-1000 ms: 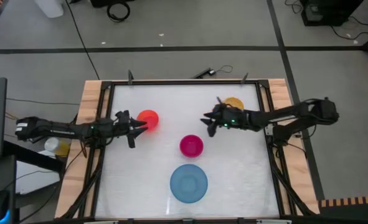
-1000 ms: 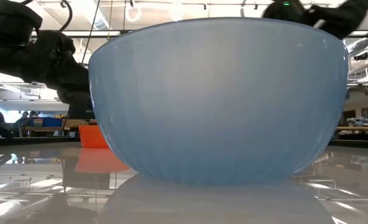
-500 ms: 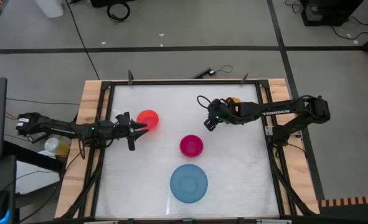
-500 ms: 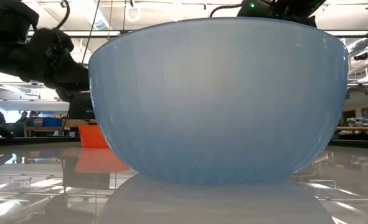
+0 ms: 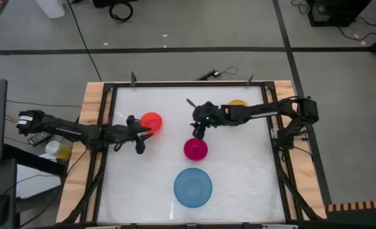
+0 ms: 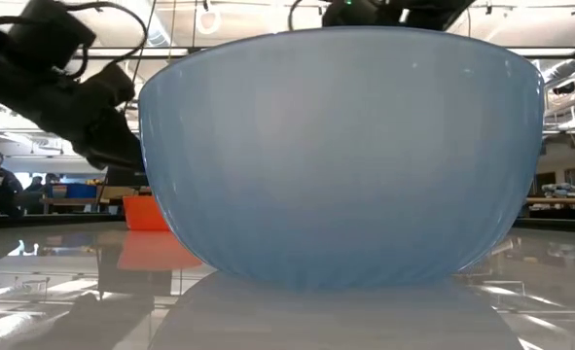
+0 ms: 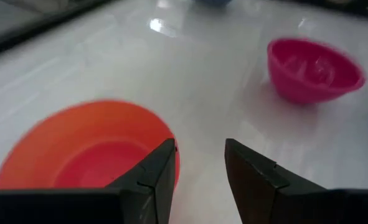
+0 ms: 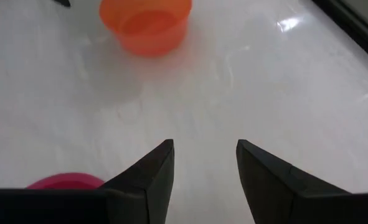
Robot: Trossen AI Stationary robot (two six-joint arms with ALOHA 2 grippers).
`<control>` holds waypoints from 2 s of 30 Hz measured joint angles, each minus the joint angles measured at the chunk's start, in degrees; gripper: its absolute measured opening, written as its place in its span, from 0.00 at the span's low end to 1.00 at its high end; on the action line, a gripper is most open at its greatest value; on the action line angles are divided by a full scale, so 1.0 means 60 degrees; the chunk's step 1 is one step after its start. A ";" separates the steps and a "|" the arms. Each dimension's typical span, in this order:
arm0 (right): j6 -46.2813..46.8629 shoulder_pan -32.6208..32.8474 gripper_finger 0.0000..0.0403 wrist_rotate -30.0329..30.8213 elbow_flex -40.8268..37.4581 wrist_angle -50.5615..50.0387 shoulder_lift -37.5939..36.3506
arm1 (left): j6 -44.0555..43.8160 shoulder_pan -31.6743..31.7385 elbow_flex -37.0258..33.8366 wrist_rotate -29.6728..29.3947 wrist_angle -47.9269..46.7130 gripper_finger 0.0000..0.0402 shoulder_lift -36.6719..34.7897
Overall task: Nest bowls inside each other
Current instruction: Stack the orange bowl on top of the blue bowl
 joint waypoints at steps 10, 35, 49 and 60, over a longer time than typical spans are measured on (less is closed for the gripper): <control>0.0432 0.0025 0.45 0.2550 0.0281 -0.4032 -0.0284 | -0.0892 -0.0446 0.0976 -0.0830 -0.0914 0.35 0.1618; -0.1054 -0.1030 0.46 0.0014 0.0267 0.0117 -0.0269 | -0.0498 -0.0103 0.2098 -0.1299 -0.3709 0.49 0.2541; -0.0411 -0.0133 0.46 0.0353 -0.0194 0.0753 -0.0269 | 0.2876 0.0192 0.2961 -0.0315 -0.3875 0.43 0.3392; 0.2465 -0.0415 0.44 -0.1008 0.1944 0.3116 0.2978 | 0.0691 -0.0559 0.3742 -0.0961 -0.4741 0.42 0.2933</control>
